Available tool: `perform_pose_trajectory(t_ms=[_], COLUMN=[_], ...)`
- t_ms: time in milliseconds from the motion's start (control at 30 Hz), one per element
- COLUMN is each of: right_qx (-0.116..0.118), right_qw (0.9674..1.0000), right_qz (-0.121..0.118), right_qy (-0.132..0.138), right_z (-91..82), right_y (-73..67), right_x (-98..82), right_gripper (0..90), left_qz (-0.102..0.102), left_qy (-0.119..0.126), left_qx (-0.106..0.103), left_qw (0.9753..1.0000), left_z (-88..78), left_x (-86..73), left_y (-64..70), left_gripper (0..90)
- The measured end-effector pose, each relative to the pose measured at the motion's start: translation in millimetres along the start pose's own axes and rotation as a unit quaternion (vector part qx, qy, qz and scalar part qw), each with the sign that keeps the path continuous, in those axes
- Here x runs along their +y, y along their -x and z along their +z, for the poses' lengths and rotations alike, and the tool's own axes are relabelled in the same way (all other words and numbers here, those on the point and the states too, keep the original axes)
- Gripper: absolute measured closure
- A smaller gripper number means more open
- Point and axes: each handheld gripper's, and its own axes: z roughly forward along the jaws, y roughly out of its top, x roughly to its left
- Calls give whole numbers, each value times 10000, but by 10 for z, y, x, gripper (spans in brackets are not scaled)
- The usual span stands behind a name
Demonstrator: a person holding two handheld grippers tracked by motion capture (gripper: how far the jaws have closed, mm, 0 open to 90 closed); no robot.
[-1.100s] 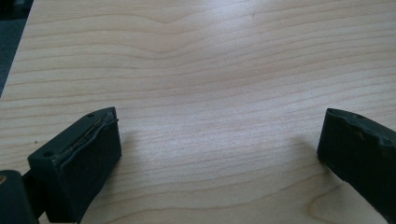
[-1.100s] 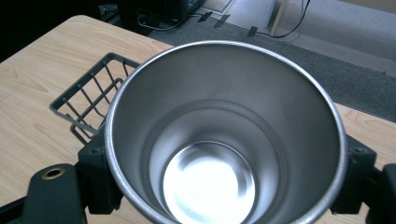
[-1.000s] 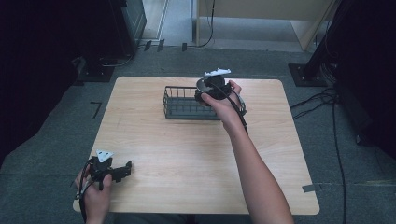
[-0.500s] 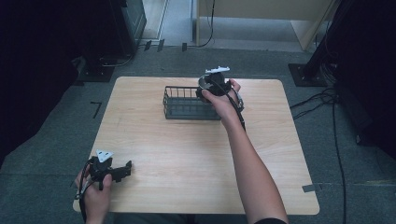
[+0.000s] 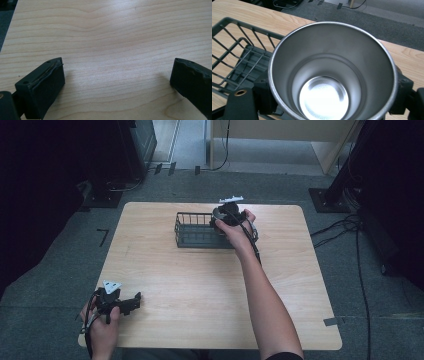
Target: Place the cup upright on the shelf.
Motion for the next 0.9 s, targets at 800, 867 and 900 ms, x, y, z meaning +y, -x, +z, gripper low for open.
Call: perform_pose_trajectory(t_ms=[800, 867, 900], right_qx=[241, 331, 342], right_qw=[9997, 9994, 9994], right_qz=[13, 88, 87], right_qy=[-91, -39, -36], right_z=[38, 1, -22], right_y=[108, 109, 107], right_x=[-119, -120, -120], right_gripper=[91, 25, 1], left_qz=[6, 6, 7], left_qy=[-2, -3, -3], left_qx=[-1, -1, -1], left_qw=[10000, 10000, 10000], left_z=[0, 0, -1], left_x=[0, 1, 0], left_y=[-1, -1, -1], left_gripper=[0, 0, 0])
